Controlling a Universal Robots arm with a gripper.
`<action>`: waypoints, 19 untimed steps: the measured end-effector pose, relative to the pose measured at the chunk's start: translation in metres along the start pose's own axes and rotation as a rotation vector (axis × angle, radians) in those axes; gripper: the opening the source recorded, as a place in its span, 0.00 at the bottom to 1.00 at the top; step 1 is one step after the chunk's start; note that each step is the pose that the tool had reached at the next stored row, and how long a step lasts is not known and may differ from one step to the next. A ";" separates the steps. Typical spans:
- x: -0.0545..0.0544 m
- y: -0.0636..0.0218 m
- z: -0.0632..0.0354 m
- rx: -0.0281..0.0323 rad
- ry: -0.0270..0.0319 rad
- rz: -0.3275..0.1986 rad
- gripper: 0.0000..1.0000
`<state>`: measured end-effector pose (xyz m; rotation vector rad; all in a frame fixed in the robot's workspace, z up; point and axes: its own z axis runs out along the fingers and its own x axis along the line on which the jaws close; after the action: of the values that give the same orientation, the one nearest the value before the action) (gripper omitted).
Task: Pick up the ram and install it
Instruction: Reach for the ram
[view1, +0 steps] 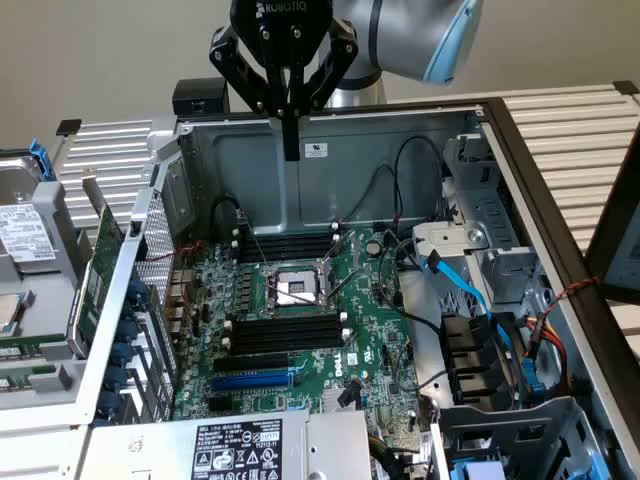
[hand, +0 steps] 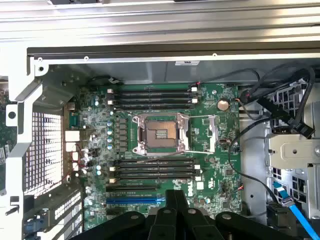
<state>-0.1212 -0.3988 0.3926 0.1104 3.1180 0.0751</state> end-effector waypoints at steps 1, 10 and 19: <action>0.000 0.0000 0.0000 0.0001 0.0000 0.000 0.11; 0.000 0.0000 0.0000 0.0001 0.0000 0.000 0.11; 0.016 -0.0011 -0.0004 0.0001 -0.0001 0.000 0.11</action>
<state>-0.1374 -0.3988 0.3926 0.1105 3.1179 0.0749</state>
